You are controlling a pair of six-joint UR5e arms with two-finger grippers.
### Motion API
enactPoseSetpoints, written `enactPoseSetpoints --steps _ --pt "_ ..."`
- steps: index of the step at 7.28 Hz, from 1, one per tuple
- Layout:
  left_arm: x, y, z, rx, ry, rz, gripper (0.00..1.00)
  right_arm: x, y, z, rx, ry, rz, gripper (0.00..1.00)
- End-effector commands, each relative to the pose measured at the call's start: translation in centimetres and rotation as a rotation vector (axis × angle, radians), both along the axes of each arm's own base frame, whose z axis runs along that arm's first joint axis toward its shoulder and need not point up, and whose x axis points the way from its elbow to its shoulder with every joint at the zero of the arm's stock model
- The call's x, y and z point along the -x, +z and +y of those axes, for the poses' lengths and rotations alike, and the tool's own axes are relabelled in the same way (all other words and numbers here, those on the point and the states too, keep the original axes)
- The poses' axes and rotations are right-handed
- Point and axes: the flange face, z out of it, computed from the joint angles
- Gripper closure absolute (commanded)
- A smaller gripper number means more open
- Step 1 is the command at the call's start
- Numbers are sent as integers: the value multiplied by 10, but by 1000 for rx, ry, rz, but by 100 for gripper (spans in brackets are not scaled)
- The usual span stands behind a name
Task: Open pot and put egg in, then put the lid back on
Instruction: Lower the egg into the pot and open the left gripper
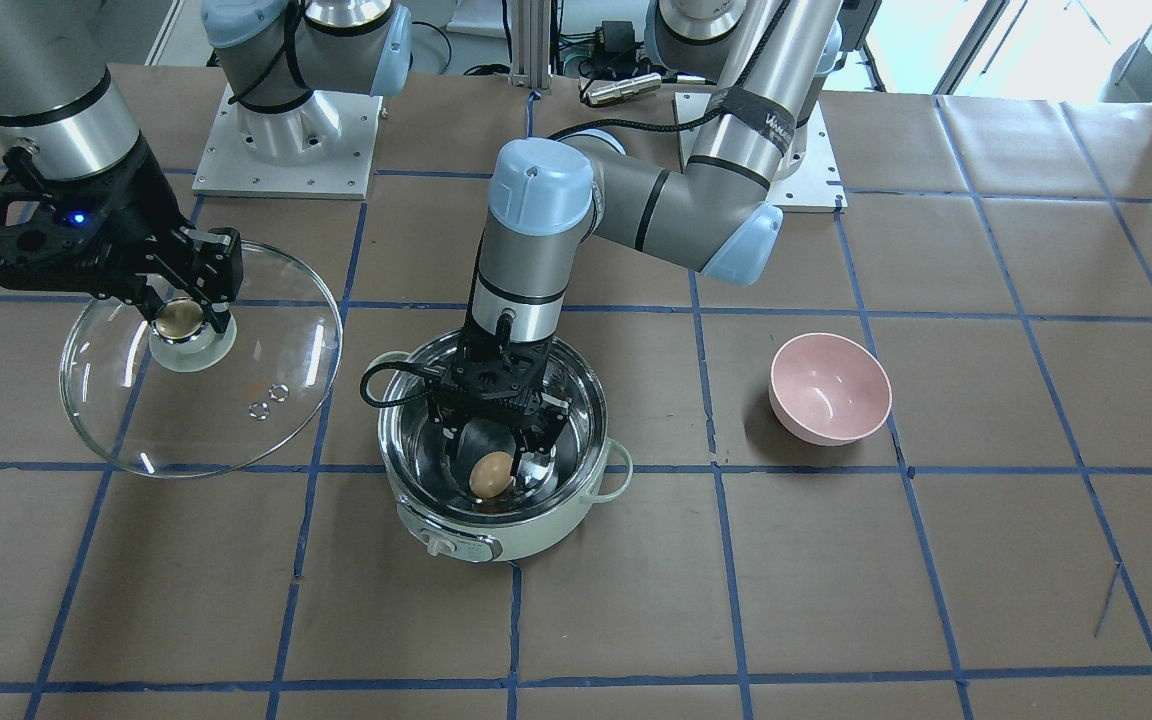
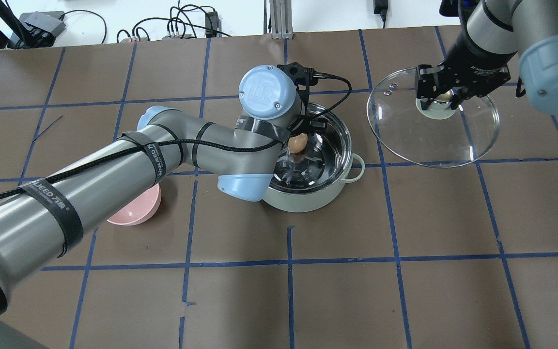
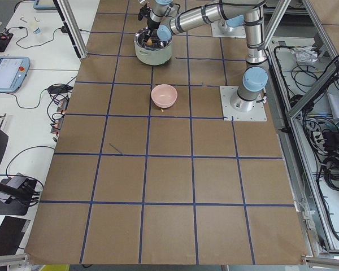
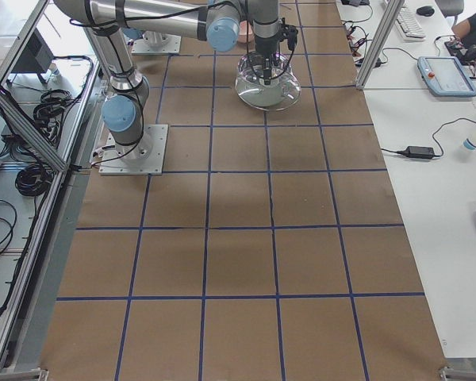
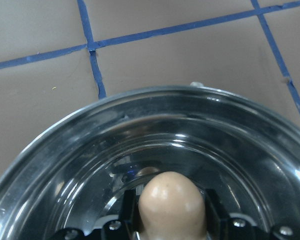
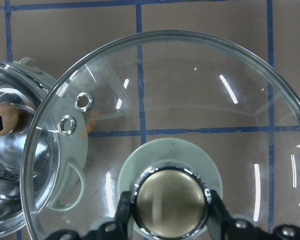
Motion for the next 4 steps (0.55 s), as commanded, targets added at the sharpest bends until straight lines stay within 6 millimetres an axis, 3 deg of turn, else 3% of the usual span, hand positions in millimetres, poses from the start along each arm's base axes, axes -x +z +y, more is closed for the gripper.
enactPoseSetpoints --steps 1,2,4 --pt "-6 18 0 26 -1 5 16 0 0 0 1 5 1 67" --pt "-12 28 1 24 7 2 12 0 -1 0 0 5 1 67" --pt "-70 73 -1 -52 81 -43 10 -7 -2 4 -4 2 0 67"
